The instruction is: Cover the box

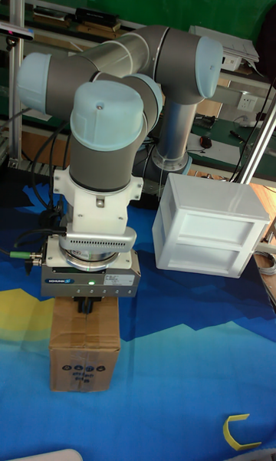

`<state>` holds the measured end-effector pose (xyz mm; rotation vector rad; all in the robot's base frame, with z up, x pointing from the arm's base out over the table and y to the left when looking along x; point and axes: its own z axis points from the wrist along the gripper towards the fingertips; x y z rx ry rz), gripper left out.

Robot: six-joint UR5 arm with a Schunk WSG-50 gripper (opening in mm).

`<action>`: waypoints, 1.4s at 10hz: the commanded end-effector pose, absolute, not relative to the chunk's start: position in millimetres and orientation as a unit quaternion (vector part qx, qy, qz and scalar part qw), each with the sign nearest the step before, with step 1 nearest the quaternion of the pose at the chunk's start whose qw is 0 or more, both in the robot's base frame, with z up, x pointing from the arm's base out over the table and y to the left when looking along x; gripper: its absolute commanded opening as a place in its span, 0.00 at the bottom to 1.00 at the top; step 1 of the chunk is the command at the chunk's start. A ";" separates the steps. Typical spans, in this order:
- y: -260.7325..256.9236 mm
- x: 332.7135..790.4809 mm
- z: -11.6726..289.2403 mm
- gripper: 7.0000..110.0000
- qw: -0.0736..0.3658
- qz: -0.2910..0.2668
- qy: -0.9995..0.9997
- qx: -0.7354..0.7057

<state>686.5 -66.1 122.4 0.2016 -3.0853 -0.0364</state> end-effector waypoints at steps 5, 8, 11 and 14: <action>-65.9 690.5 125.8 0.00 0.017 -0.015 -0.998 0.061; -65.8 690.5 125.9 0.00 0.017 -0.015 -0.998 0.062; -65.3 690.6 125.9 0.00 0.017 -0.016 -0.998 0.062; -65.5 691.4 126.0 0.00 0.016 -0.015 -0.998 0.062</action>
